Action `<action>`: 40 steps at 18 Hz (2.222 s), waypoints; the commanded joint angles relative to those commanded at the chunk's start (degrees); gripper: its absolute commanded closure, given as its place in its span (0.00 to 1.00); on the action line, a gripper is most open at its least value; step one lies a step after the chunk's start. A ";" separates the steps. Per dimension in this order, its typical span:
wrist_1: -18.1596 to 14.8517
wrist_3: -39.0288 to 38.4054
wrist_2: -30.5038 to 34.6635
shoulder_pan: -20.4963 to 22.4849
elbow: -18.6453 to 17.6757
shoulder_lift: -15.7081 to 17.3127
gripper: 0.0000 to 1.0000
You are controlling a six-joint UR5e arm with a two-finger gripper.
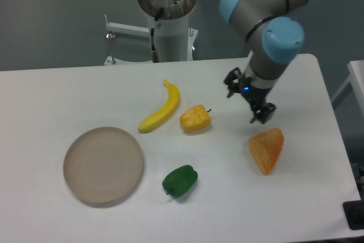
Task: Pick up the yellow pepper from the table
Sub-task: 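Move the open gripper over the yellow pepper and lower onto it, then close the gripper around the yellow pepper, then lift the held yellow pepper up off the table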
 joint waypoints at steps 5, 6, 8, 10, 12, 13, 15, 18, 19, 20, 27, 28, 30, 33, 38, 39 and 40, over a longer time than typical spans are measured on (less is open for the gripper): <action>5.62 0.09 0.00 -1.85 -6.69 1.85 0.00; 5.89 0.00 0.00 -2.64 -7.04 1.76 0.00; 6.68 -0.52 0.00 -3.69 -7.05 0.98 0.00; 6.86 -0.61 0.00 -4.14 -7.22 -0.07 0.00; 7.38 -0.52 0.09 -5.19 -8.79 -0.34 0.00; 8.52 -0.61 0.09 -5.28 -9.59 -0.35 0.00; 10.89 -0.61 0.09 -5.45 -11.26 -0.35 0.00; 12.75 -0.26 0.52 -5.63 -11.71 -0.96 0.00; 12.92 0.00 0.61 -5.63 -11.62 -1.31 0.00; 13.97 0.09 0.79 -5.63 -11.79 -1.66 0.00; 18.55 0.70 3.51 -6.16 -13.56 -2.02 0.92; 18.46 0.88 3.51 -6.07 -13.29 -1.84 1.00; 17.41 0.45 3.69 -5.46 -13.11 -1.05 1.00; 13.57 -0.17 3.69 -3.01 -12.42 1.57 1.00; 6.61 -0.17 3.69 -2.12 -4.34 1.41 0.99; 5.03 -0.26 3.69 -1.51 -2.41 1.15 0.99; 4.06 -0.35 3.69 -1.15 -1.00 0.89 0.99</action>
